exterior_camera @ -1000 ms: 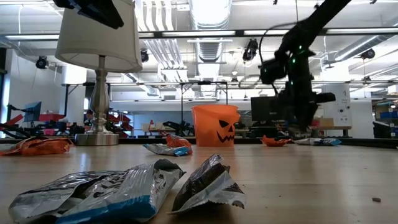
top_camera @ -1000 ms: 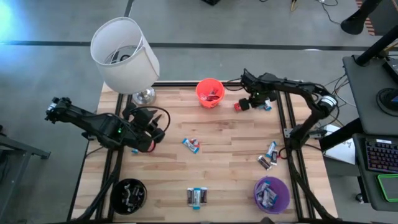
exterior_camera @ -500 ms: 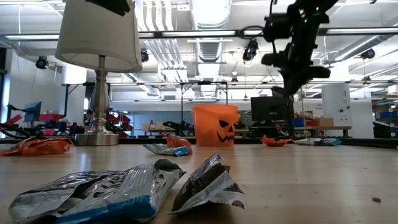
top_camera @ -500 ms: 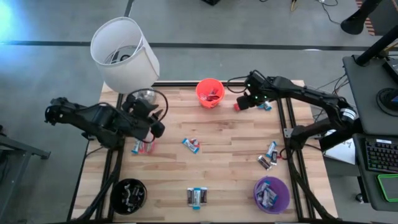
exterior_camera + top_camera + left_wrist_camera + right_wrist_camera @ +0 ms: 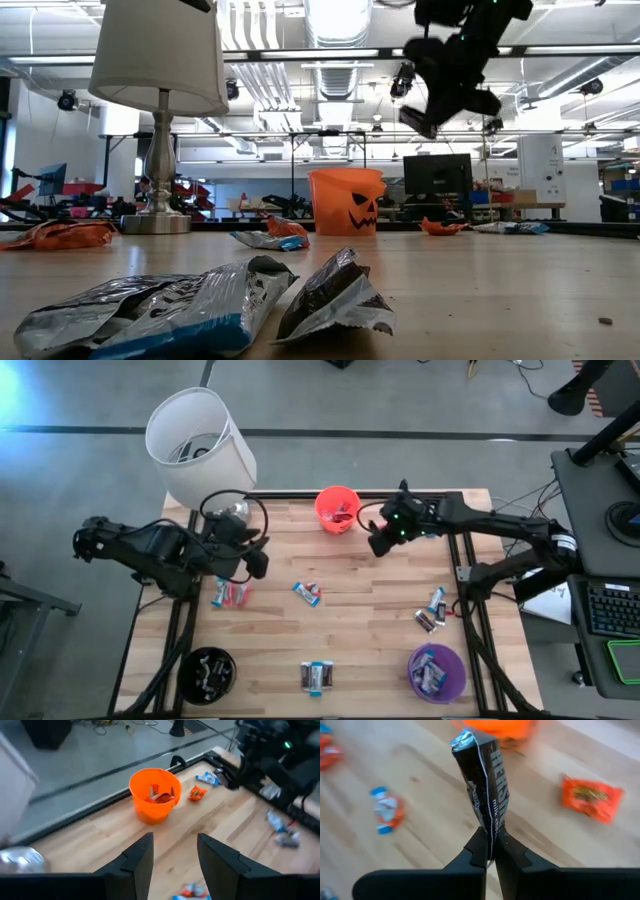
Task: Organize candy in baskets
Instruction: Put the brown chocolate into the black bucket
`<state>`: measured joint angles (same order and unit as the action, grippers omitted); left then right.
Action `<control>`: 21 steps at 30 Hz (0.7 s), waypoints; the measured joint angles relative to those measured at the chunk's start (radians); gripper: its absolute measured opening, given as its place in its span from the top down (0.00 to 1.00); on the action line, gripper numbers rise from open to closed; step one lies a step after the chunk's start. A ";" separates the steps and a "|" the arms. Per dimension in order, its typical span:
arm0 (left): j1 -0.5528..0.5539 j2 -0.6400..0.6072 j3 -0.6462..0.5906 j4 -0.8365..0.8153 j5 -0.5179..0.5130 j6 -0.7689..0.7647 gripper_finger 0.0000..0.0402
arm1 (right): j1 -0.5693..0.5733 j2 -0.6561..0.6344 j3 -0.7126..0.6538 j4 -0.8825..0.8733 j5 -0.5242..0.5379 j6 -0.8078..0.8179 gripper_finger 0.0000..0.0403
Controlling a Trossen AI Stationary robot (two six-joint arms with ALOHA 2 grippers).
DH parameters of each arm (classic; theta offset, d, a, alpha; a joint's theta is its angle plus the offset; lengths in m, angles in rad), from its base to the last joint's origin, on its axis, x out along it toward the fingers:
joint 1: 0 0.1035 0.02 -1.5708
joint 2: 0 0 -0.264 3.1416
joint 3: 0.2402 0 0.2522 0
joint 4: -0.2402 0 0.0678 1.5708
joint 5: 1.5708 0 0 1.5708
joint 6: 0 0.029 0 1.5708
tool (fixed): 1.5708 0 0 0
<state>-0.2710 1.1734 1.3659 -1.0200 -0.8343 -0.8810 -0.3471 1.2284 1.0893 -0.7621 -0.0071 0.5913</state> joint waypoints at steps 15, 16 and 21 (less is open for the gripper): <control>-0.001 0.034 -0.232 0.651 0.204 -0.058 0.69 | 0.161 -0.082 0.000 0.317 -0.141 -0.095 0.97; -0.002 0.038 -0.247 0.702 0.211 -0.049 0.69 | 0.170 -0.082 0.000 0.340 -0.150 -0.096 0.97; -0.004 0.073 -0.287 0.899 0.224 -0.040 0.69 | 0.219 -0.082 0.000 0.453 -0.185 -0.095 0.97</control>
<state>-0.2751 1.2463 1.0786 -0.1214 -0.6102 -0.9213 -0.1284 1.1465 1.0889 -0.3092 -0.1917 0.4961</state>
